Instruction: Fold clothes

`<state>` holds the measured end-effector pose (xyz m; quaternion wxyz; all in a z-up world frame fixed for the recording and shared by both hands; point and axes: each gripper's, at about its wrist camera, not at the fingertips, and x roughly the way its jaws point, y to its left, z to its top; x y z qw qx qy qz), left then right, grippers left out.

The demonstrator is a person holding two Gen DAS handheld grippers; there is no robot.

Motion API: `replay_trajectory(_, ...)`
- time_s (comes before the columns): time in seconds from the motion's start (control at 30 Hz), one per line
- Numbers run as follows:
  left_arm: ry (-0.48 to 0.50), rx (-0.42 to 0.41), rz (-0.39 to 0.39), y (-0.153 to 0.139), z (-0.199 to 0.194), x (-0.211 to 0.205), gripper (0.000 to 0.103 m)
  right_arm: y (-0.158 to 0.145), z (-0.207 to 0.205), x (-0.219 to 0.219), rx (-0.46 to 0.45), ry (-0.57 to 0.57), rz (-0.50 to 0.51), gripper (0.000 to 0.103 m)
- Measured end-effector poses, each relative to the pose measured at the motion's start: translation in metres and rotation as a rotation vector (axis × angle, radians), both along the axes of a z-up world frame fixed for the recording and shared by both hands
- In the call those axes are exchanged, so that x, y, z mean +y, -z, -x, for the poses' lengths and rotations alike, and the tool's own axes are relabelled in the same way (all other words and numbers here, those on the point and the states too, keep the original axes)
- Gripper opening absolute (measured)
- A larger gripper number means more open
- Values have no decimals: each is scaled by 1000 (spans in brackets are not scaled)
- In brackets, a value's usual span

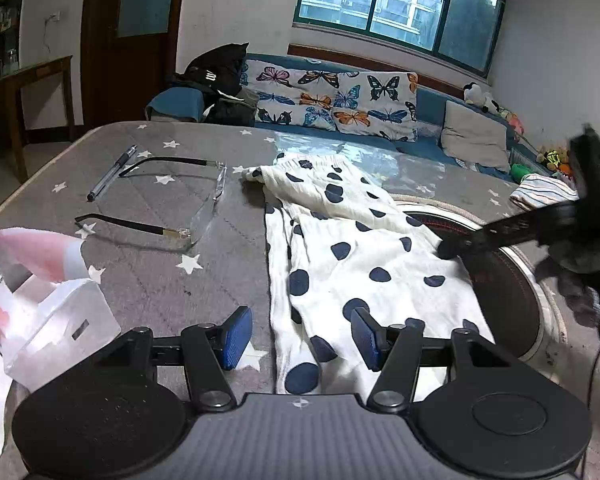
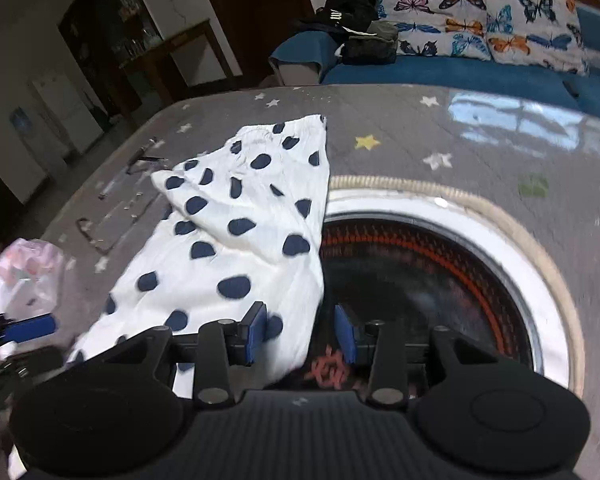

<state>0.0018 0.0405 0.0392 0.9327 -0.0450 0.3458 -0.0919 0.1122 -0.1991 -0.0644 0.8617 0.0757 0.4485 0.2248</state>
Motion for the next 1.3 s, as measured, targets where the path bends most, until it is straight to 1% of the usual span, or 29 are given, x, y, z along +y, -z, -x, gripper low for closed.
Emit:
replay_trajectory(0.07, -2, 4, -10, 2, -4, 0, 57, 1, 6, -10, 8, 10, -44, 38)
replay_trajectory(0.13, -7, 8, -25, 4, -6, 0, 53, 2, 10, -17, 9, 20, -73, 37)
replay_trajectory(0.23, -11, 15, -44, 8, -10, -1, 51, 6, 14, -23, 12, 11, -96, 38)
replay_trajectory(0.37, -15, 23, -63, 12, -11, -3, 44, 6, 17, -21, -6, -15, -123, 36)
replay_trajectory(0.4, -16, 22, -63, 12, -12, -3, 41, 4, 17, -18, -14, -22, -122, 30)
replay_trajectory(0.43, -14, 21, -62, 13, -12, -4, 40, 3, 17, -15, -22, -28, -122, 22)
replay_trajectory(0.47, -11, 19, -64, 13, -12, -5, 39, 1, 16, -12, -31, -36, -124, 20)
replay_trajectory(0.57, -1, 8, -74, 12, -13, -8, 36, -7, 15, -3, -57, -57, -138, 20)
replay_trajectory(0.67, 16, -3, -80, 10, -14, -11, 35, -12, 13, -1, -67, -59, -155, 20)
replay_trajectory(0.73, 29, -5, -88, 10, -16, -12, 35, -11, 12, -3, -66, -49, -147, 21)
replay_trajectory(0.77, 34, -7, -92, 10, -17, -13, 35, -11, 12, -5, -64, -42, -143, 22)
replay_trajectory(0.83, 46, -15, -102, 9, -19, -16, 35, -8, 11, -12, -58, -20, -140, 27)
replay_trajectory(0.87, 53, -20, -108, 8, -20, -17, 34, -6, 11, -16, -56, -8, -134, 27)
replay_trajectory(0.93, 71, -29, -124, 8, -22, -20, 27, -4, 12, -22, -50, 2, -123, 28)
replay_trajectory(0.97, 79, -32, -130, 8, -24, -22, 25, -3, 13, -25, -48, 0, -120, 29)
replay_trajectory(1.1, 91, -25, -151, 10, -35, -27, 25, -4, 18, -30, -58, -24, -105, 31)
replay_trajectory(1.13, 89, -21, -152, 11, -39, -27, 25, -5, 20, -30, -63, -33, -102, 34)
replay_trajectory(1.2, 84, -9, -151, 13, -46, -28, 25, -7, 22, -31, -71, -49, -98, 37)
replay_trajectory(1.3, 88, 17, -140, 17, -56, -28, 25, -7, 25, -31, -77, -70, -89, 37)
